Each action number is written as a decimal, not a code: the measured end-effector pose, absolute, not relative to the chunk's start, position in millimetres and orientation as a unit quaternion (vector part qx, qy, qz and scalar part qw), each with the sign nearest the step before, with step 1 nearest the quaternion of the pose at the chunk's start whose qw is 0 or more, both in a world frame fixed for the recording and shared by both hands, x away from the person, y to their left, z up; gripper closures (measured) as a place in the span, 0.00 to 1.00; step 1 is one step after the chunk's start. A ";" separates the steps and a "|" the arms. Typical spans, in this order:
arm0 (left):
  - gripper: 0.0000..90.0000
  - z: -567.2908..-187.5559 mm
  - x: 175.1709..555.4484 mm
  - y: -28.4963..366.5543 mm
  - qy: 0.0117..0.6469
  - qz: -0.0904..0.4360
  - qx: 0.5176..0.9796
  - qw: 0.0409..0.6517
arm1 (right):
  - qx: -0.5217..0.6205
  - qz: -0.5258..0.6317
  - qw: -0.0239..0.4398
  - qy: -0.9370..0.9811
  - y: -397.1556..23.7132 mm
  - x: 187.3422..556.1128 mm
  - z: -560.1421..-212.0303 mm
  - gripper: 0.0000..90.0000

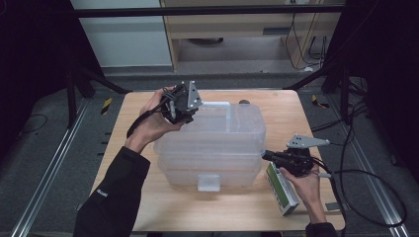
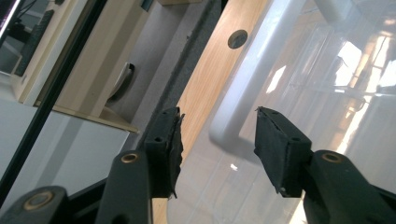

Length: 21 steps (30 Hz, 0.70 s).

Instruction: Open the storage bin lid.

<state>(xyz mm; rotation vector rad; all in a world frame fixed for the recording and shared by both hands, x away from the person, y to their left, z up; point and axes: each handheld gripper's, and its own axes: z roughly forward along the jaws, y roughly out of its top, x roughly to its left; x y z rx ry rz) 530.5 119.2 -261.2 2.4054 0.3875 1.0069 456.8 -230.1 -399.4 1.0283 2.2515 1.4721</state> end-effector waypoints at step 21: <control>0.63 -279.4 492.1 227.1 0.345 0.375 0.758 0.408 | 0.358 0.502 0.134 0.776 -229.1 455.8 -399.8 0.99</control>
